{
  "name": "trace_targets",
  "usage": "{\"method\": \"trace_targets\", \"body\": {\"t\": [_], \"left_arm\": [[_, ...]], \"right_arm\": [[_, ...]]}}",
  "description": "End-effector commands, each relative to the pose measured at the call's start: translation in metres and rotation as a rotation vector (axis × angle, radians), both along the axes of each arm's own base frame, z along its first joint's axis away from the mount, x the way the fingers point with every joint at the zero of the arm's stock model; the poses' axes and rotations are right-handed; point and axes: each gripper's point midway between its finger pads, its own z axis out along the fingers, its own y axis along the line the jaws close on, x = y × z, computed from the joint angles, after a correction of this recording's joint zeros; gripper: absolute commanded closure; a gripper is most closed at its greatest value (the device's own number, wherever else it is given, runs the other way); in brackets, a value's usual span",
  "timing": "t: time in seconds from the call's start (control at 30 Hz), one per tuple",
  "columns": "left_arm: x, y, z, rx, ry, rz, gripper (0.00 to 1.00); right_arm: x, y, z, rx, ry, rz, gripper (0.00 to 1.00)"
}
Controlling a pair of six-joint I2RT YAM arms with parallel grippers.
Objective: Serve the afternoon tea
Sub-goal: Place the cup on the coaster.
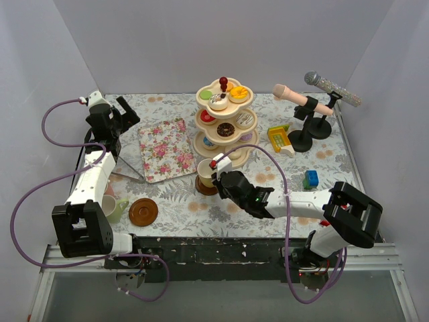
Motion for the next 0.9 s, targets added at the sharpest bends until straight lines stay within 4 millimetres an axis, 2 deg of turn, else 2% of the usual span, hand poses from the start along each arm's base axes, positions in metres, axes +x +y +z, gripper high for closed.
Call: {"method": "trace_targets", "body": {"t": [0.0, 0.13, 0.37, 0.7, 0.87], "left_arm": [[-0.0023, 0.0005, 0.0039, -0.001, -0.018, -0.001, 0.02], [-0.0023, 0.0006, 0.0039, -0.001, -0.018, -0.003, 0.02], [-0.0023, -0.0001, 0.0052, -0.001, -0.021, -0.004, 0.02], [-0.0021, 0.0003, 0.0029, -0.002, -0.017, -0.004, 0.02], [-0.0013, 0.0002, 0.0026, -0.001, -0.016, -0.006, 0.02]], "right_arm": [[0.0082, 0.0152, 0.0243, 0.076, -0.037, -0.016, 0.91], [0.0083, 0.0147, 0.0265, 0.079, -0.041, -0.017, 0.82], [0.0062, 0.0136, 0.0252, 0.073, -0.041, -0.014, 0.59], [0.0019, 0.0121, 0.0274, 0.065, -0.060, 0.001, 0.42], [-0.0013, 0.0099, 0.0335, 0.079, -0.076, 0.002, 0.38]]}}
